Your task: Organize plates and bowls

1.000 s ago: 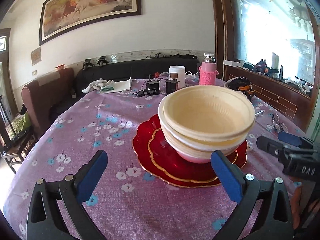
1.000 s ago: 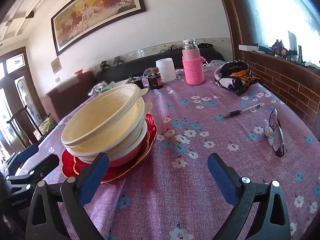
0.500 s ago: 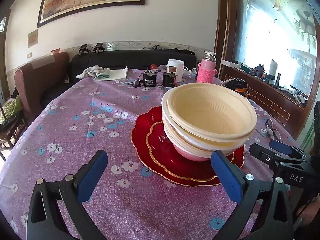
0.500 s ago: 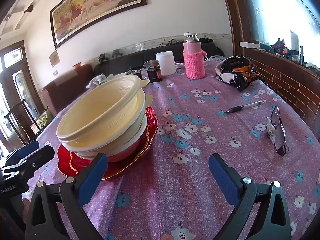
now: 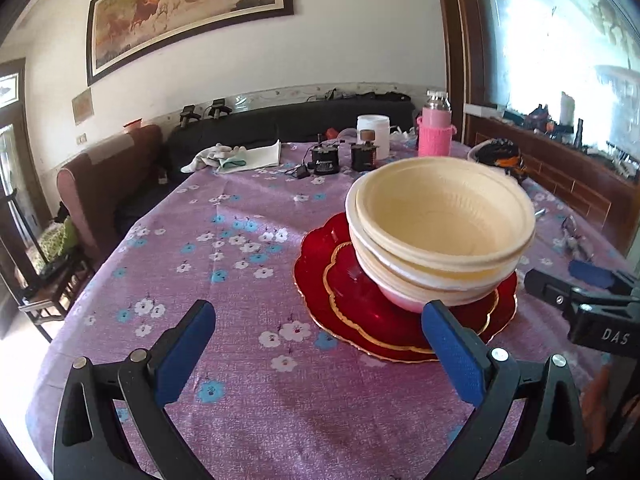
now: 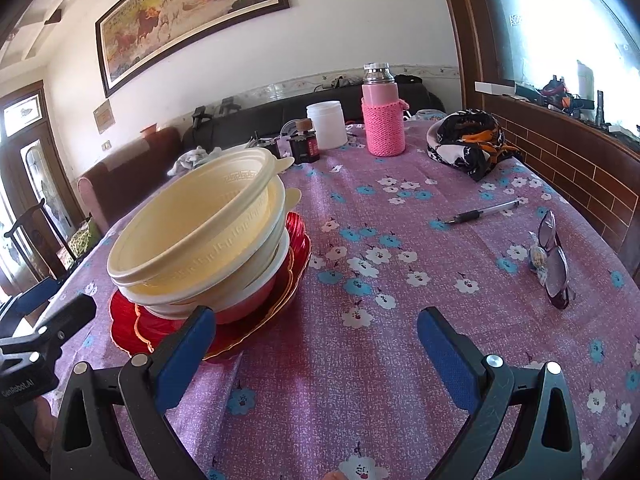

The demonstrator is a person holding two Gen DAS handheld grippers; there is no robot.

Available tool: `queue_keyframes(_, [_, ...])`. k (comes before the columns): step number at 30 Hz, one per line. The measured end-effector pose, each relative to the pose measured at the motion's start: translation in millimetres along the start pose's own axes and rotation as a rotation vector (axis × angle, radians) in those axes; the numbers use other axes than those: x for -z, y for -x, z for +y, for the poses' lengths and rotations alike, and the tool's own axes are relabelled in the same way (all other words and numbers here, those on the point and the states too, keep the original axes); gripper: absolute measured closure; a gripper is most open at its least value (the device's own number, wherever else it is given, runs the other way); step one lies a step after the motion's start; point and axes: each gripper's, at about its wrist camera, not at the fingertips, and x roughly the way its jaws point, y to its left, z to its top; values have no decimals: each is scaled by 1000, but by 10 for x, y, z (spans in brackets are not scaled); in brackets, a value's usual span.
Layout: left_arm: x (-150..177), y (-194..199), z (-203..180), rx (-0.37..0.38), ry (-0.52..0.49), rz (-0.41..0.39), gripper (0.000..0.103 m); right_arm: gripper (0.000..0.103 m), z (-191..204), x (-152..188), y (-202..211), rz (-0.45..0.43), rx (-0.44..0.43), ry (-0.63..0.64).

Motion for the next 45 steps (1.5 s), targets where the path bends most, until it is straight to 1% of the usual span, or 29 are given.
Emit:
queue_keyframes(2, [0,-15,-31,-30,-21,10,0,1,-1,0,6,-3,-2,0])
queue_keyframes(5, [9,-2,-34,-72,-27,8,0,1,-3,0,18,-8,-5,-2])
queue_keyframes(13, [11,-40,-24,-98,-33,42,0,1,1,7,33,-11,-4,-4])
queue_keyframes(23, [10,-90,10,-98,-25,73,0,1,6,8,35,-6,-2,-7])
queue_keyframes(45, [21,-122,30,-95,-24,94,0,1,-4,1,21,-3,-1,-11])
